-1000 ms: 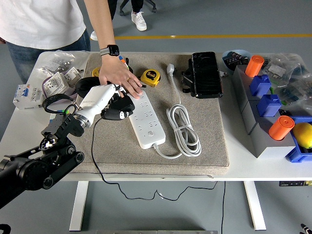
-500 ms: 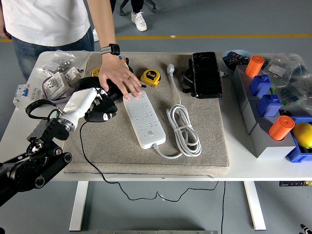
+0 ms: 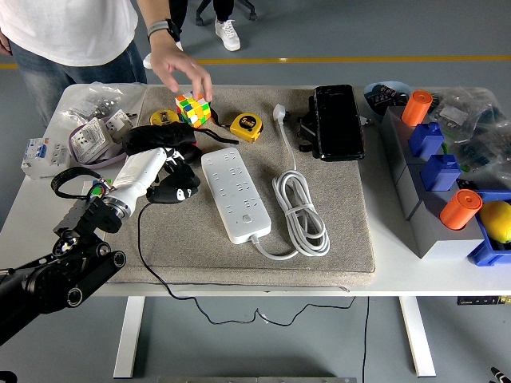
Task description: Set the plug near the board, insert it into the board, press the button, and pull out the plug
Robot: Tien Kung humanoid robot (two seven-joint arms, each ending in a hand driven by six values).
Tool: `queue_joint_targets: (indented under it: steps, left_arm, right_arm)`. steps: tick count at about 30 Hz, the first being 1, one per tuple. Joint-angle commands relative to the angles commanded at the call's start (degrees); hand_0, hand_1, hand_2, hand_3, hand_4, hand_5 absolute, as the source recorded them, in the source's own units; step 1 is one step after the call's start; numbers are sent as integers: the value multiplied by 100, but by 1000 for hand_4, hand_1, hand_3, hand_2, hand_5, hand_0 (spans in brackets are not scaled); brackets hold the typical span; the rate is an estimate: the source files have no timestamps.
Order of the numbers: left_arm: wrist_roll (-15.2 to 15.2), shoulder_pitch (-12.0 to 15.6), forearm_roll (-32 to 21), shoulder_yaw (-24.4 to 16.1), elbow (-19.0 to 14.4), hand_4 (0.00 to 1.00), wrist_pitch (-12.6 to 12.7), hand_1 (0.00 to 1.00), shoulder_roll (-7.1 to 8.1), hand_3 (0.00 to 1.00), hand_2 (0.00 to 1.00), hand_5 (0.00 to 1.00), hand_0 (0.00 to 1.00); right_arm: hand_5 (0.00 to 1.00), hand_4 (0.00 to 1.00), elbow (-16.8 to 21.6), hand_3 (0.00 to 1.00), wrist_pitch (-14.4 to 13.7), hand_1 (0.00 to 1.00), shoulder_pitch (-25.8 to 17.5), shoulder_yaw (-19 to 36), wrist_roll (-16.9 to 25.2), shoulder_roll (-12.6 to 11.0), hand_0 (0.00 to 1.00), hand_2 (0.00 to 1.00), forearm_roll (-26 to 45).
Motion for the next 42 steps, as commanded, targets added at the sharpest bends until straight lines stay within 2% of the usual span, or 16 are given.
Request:
queue_joint_targets:
  steps: [9,10,15,16,19,24,27,28,29,33,34,38,39,40,42]
  left_arm:
    - [43,14,2,-14,15,885,-22,559,11,581,559,284,335]
    - [58,18,15,-27,15,919,-30,598,12,593,582,311,396]
    - [138,45,81,-78,-9,919,-69,598,45,593,582,311,396]
    - [149,46,86,-76,-3,969,-81,630,49,617,615,357,436]
    - [174,67,112,-77,3,969,-102,630,54,617,615,357,436]
    - [189,123,163,-175,-96,990,-111,641,61,632,637,384,465]
    - [158,202,157,-374,-266,990,-95,641,78,632,637,384,465]
    - [138,234,143,-454,-332,998,-88,695,87,713,722,486,555]
    - [126,257,134,-511,-378,998,-86,695,93,713,722,486,555]
    - [-17,432,-109,-837,-609,998,-46,695,117,713,722,486,555]
    - [-97,487,-215,-920,-649,993,-11,736,116,742,762,533,639]
    - [-659,701,-1040,-1186,-713,993,168,736,114,742,762,533,639]
    - [-840,750,-1264,-1233,-713,993,180,736,116,742,762,533,639]
    - [-1021,798,-1524,-1282,-711,973,186,721,116,726,738,467,630]
    - [-1302,918,-2046,-1393,-722,973,131,721,107,726,738,467,630]
  right_arm:
    - [486,841,5,560,-2,670,0,16,0,3,617,671,-6]
    - [486,841,7,561,-1,670,0,14,0,1,617,671,-7]
    - [486,841,10,561,-3,670,-2,16,2,-1,617,671,-11]
    - [486,841,10,560,-2,670,-3,14,2,-1,618,671,-11]
    - [486,841,10,560,0,670,-8,10,3,1,618,671,-10]
    - [486,840,10,560,2,670,-2,18,1,2,618,671,-14]
    - [486,840,7,560,2,670,-1,25,0,0,618,671,-15]
    - [486,840,7,560,2,670,-2,27,0,0,618,671,-15]
    - [486,840,9,560,2,670,-2,29,0,-1,618,671,-18]
    - [486,840,3,560,3,670,-3,24,-1,5,618,671,-15]
    - [487,840,3,560,4,670,-2,23,1,8,618,671,-17]
    - [487,840,-7,560,4,670,1,19,0,22,618,671,-15]
    - [487,840,-11,560,5,670,1,17,-1,25,618,671,-14]
    - [488,840,-15,559,6,670,3,11,-3,26,618,671,-12]
    - [488,840,-16,559,3,670,4,16,-3,27,618,671,-17]
